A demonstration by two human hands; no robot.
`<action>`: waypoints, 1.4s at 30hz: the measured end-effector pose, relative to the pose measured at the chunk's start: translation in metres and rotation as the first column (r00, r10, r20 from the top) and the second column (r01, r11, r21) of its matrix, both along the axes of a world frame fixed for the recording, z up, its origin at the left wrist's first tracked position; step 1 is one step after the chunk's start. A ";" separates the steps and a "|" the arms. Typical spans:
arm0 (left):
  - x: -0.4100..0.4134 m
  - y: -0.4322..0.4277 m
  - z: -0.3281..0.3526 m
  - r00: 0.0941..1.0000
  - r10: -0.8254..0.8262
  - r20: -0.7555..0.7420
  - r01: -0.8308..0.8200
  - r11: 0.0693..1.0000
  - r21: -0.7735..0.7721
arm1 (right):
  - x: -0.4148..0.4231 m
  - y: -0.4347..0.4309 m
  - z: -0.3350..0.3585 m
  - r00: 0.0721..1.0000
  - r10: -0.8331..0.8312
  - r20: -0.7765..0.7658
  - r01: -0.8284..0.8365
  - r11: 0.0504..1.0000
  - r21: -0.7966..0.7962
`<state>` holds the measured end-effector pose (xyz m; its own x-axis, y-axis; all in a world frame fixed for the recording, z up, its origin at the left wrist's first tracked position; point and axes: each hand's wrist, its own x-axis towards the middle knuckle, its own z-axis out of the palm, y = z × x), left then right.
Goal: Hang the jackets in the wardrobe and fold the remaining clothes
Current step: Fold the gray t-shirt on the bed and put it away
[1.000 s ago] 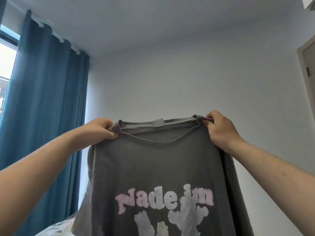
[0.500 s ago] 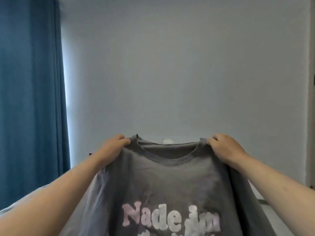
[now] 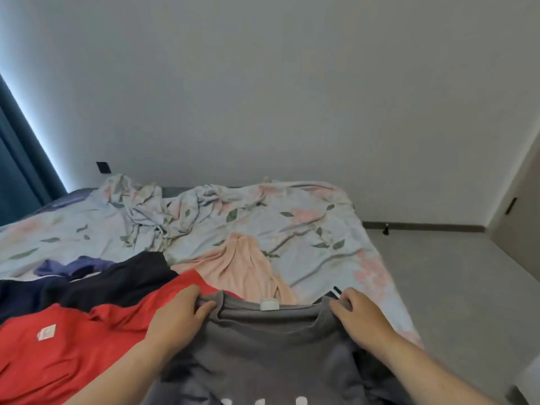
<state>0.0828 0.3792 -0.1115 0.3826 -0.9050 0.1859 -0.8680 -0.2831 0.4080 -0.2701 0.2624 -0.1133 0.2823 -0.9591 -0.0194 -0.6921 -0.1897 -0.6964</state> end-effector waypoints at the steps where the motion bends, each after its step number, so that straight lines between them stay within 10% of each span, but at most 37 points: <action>1: 0.002 -0.011 -0.013 0.999 0.000 0.039 0.000 1.000 0.004 | 0.002 -0.009 -0.016 1.000 -0.009 -0.011 0.009 1.000 -0.010; 19: 0.098 -0.242 -0.126 0.934 -0.007 0.358 0.031 0.998 -0.063 | 0.110 -0.232 -0.130 0.956 -0.216 -0.200 0.091 0.864 -0.496; 29: 0.109 -0.263 -0.134 0.896 0.049 0.442 0.021 0.988 -0.153 | 0.100 -0.143 -0.084 0.875 0.008 -0.484 -0.276 0.831 -0.483; 37: 0.056 -0.217 -0.085 0.761 -0.178 0.624 0.264 0.963 -0.047 | 0.075 -0.055 -0.123 0.745 0.255 -0.616 -0.421 0.896 -0.138; 42: -0.032 -0.093 -0.051 0.931 -0.350 0.109 0.363 0.918 -0.158 | 0.075 -0.055 -0.128 0.778 0.256 -0.573 -0.407 0.901 -0.150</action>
